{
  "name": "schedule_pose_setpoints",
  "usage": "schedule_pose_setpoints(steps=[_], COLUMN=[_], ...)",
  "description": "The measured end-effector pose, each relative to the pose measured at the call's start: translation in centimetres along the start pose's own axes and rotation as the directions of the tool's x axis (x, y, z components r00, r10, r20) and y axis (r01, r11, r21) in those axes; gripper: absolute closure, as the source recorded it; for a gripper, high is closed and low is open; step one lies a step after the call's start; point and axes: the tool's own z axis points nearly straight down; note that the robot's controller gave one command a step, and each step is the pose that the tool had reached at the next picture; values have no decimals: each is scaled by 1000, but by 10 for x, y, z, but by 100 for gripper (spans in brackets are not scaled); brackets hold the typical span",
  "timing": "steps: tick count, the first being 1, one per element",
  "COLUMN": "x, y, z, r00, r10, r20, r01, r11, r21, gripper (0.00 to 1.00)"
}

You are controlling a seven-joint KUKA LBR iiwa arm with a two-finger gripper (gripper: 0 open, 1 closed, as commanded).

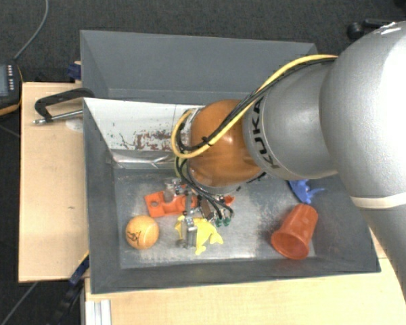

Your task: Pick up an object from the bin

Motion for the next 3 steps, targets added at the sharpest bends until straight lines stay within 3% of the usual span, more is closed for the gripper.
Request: schedule_pose_setpoints(steps=[1,3], x=[0,-9], y=[0,-11], z=[0,0], r00=[1000,999], r10=[0,33], r20=[0,5], r01=[0,-33], r11=[1000,999], r21=[0,-2], gripper=[100,100])
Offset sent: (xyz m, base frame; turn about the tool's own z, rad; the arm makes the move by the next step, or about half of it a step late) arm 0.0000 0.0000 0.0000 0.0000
